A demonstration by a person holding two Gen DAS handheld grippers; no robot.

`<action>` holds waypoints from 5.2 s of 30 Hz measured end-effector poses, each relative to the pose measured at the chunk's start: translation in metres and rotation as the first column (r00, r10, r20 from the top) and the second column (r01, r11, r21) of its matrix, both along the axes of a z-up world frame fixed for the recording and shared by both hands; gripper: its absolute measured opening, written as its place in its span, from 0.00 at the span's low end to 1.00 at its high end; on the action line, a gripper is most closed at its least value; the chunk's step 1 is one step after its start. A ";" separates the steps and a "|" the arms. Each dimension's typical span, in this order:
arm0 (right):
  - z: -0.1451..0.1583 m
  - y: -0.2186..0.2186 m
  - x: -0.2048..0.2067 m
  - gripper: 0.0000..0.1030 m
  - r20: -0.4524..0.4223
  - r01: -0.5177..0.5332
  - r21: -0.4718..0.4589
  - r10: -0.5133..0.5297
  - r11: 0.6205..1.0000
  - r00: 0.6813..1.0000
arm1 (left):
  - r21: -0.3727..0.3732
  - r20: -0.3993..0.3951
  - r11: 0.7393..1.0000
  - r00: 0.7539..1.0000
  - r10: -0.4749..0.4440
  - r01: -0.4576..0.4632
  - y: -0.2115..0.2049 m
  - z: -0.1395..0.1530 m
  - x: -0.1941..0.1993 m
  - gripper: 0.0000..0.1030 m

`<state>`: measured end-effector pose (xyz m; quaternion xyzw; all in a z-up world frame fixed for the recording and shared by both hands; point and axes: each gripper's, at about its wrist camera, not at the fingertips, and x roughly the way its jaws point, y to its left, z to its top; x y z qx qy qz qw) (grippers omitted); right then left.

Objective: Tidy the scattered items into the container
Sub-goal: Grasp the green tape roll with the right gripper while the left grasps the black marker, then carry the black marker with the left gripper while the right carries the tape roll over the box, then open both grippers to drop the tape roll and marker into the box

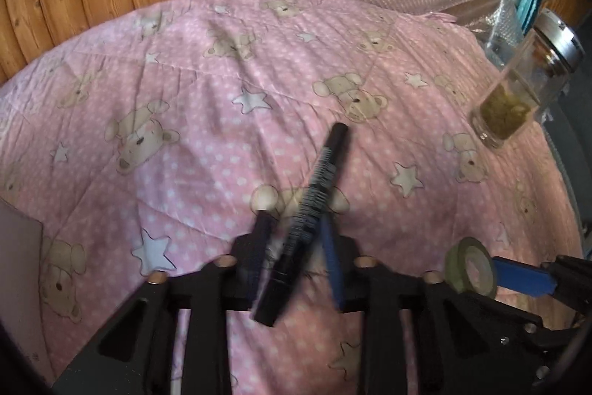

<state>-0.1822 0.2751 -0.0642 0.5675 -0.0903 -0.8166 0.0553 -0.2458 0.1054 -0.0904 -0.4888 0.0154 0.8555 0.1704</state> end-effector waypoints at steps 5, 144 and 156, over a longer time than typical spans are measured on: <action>0.000 -0.001 -0.002 0.47 -0.001 -0.006 -0.019 0.006 1.000 1.000 | 0.013 0.005 0.999 0.999 0.035 -0.035 -0.015 0.003 0.010 0.13; 0.111 -0.316 0.017 0.47 -0.279 -0.539 0.038 0.527 0.842 0.803 | 0.379 0.319 0.704 0.799 0.510 -0.601 -0.314 0.079 0.125 0.13; 0.087 -0.346 -0.011 0.47 -0.173 -0.539 0.103 0.548 0.836 0.818 | 0.363 0.384 0.737 0.812 0.439 -0.570 -0.298 0.056 0.115 0.13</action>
